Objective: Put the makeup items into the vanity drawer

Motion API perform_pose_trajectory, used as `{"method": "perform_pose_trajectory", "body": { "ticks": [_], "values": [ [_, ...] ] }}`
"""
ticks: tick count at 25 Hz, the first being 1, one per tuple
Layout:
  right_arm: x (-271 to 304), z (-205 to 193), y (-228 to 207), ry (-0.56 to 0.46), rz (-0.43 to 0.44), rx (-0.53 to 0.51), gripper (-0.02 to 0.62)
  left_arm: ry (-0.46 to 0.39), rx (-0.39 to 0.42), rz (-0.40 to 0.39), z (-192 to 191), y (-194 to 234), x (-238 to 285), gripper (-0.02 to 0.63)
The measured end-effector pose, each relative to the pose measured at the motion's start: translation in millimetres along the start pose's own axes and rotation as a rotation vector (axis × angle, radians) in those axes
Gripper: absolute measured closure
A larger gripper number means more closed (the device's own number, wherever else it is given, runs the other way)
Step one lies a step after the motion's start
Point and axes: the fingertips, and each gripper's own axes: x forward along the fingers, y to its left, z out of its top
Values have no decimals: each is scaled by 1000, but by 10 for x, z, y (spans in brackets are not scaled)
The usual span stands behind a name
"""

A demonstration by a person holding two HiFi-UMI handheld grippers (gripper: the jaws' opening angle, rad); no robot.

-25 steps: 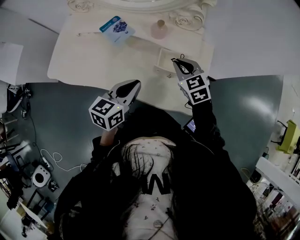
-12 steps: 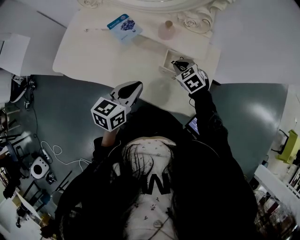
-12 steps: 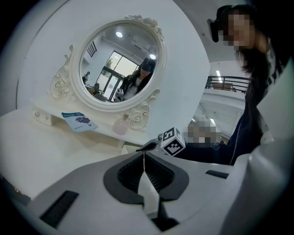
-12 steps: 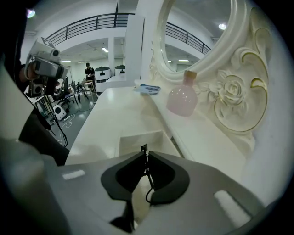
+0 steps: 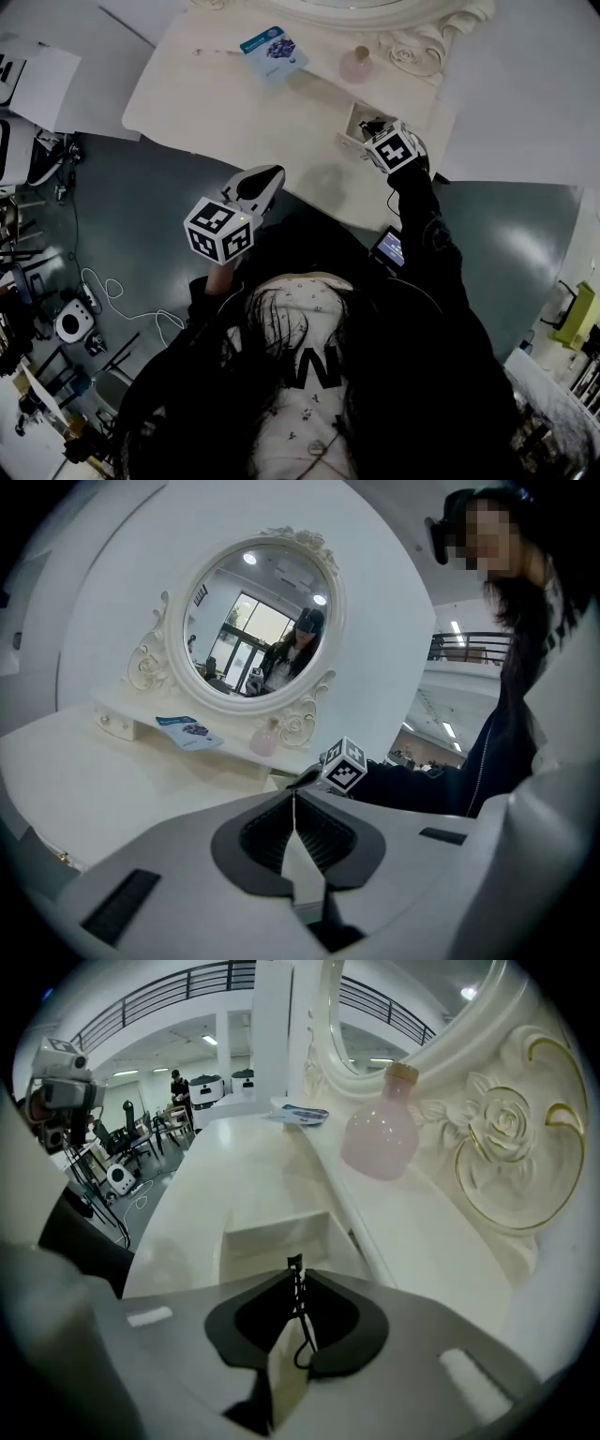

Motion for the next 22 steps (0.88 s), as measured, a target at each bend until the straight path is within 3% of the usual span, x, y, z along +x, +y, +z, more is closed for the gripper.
{"method": "perform_pose_trajectory", "body": {
  "ticks": [13,16,22],
  "values": [
    [-179,58,-32,-56,-56,73,523,-41,2,25,-24,93,-377,606],
    [-378,178,13,-122,-84,98,523,-44,5,18,-32,103,-434,606],
    [-939,478,289,-350,-95,193,523,-38,22,-24,-35,72,-465,606]
  ]
}}
